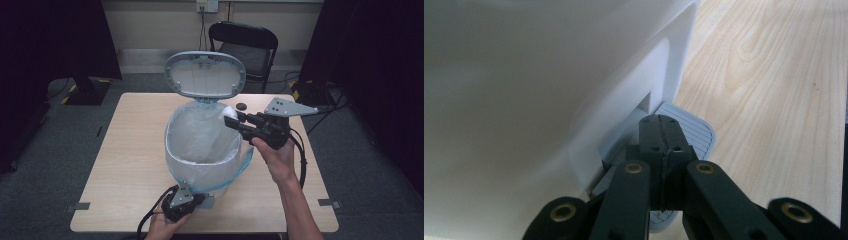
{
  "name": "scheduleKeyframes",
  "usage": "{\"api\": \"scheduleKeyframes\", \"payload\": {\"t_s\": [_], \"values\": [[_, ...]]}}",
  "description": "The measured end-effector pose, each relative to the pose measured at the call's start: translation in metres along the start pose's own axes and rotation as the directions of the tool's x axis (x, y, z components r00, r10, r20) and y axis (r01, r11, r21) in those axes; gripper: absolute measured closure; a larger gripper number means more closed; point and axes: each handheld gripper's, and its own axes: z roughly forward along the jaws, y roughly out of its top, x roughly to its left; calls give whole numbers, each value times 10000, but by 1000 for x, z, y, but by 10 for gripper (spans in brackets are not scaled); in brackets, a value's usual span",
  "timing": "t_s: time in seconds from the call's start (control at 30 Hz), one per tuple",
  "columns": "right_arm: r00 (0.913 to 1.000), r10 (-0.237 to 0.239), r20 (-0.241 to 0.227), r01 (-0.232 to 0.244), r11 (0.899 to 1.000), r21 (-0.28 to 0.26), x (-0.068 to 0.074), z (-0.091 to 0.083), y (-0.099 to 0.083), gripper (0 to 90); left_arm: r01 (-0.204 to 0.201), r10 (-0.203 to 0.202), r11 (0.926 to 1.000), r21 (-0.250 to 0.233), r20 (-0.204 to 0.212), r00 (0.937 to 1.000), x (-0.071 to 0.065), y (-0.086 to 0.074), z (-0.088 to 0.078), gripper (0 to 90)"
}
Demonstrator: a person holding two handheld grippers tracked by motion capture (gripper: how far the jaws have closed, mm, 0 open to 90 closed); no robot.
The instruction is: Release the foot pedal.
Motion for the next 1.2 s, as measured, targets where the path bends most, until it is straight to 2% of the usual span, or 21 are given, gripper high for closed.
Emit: {"api": "scheduleKeyframes", "payload": {"t_s": [0.1, 0.3, 0.57, 0.67, 0.8, 0.97, 1.2], "values": [[9990, -39, -442, 41, 10000, 46, 1, 7, 3, 707, -4, 4, 10000, 2, 4, 10000, 0, 0, 0, 900], [9956, -28, -933, 66, 9992, 402, 6, 20, 5, 707, -7, 7, 10000, 3, 2, 10000, 0, 0, 0, 900], [9932, 12, -1162, 123, 9932, 1157, 7, 39, -2, 685, -15, 15, 10000, 8, 9, 10000, 0, 0, 0, 900], [9936, 135, -1118, -5, 9933, 1152, 7, 42, -4, 597, -14, 14, 10000, 2, 5, 10000, 0, 0, 0, 900], [9965, 104, -828, -8, 9933, 1158, 8, 43, -4, 406, -14, 14, 10000, 3, 6, 10000, 0, 0, 0, 900], [9962, 236, -844, -147, 9945, 1036, 6, 43, -4, 303, -17, 17, 10000, 4, 14, 10000, 0, 0, 0, 900], [9980, 225, -598, -168, 9955, 932, 4, 37, -2, 275, -19, 19, 10000, 5, 16, 10000, 0, 0, 0, 900]]}}
